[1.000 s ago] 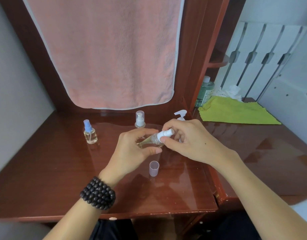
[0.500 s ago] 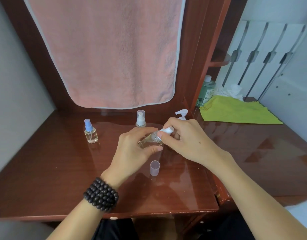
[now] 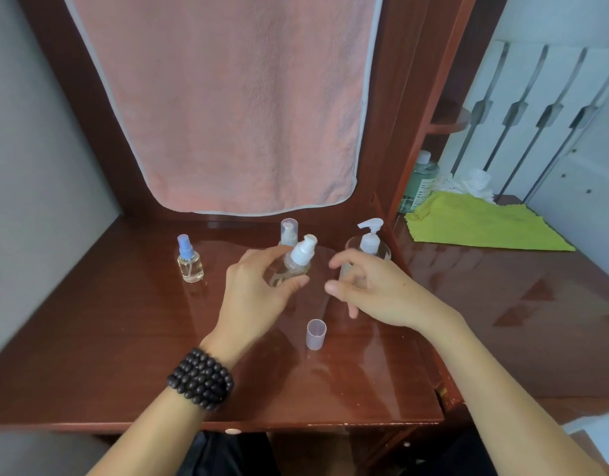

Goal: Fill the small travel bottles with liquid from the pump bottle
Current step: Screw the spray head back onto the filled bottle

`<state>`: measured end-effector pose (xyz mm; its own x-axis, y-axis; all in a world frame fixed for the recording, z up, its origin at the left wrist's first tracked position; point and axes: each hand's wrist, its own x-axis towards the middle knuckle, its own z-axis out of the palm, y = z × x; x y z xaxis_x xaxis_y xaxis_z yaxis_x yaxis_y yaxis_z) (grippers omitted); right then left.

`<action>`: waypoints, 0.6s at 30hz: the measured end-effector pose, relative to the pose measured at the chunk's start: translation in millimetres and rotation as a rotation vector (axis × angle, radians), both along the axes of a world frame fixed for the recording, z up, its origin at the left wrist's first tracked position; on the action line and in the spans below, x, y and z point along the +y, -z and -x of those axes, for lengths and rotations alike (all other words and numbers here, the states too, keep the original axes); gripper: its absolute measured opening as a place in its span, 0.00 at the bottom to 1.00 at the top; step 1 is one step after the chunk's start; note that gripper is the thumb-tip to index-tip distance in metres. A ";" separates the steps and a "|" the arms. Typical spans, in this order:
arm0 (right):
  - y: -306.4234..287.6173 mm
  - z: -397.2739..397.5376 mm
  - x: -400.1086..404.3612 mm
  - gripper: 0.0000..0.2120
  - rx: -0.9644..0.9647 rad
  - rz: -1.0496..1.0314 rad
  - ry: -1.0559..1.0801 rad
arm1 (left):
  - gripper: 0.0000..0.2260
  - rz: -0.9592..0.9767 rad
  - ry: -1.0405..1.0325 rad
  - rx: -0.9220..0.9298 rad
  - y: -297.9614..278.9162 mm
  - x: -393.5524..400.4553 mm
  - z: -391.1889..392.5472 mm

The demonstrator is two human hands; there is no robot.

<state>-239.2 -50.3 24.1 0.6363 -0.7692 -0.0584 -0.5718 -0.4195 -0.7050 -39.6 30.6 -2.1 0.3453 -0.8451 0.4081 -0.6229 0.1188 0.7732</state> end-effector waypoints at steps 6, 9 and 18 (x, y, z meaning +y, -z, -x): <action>37.6 -21.9 14.6 0.18 0.350 0.120 -0.152 | 0.17 -0.013 0.039 0.162 -4.2 2.3 -2.3; 48.5 -30.7 19.8 0.07 0.311 0.139 -0.183 | 0.16 -0.005 0.062 0.192 -8.6 4.5 2.1; -10.1 -16.6 -3.0 0.09 -0.397 -0.090 0.212 | 0.17 -0.054 0.123 0.251 -3.1 6.7 -0.4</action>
<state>-222.6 -53.3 34.2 0.4518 -0.8880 0.0851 -0.3170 -0.2490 -0.9151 -39.1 37.3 1.0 0.3233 -0.9052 0.2758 -0.3946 0.1360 0.9087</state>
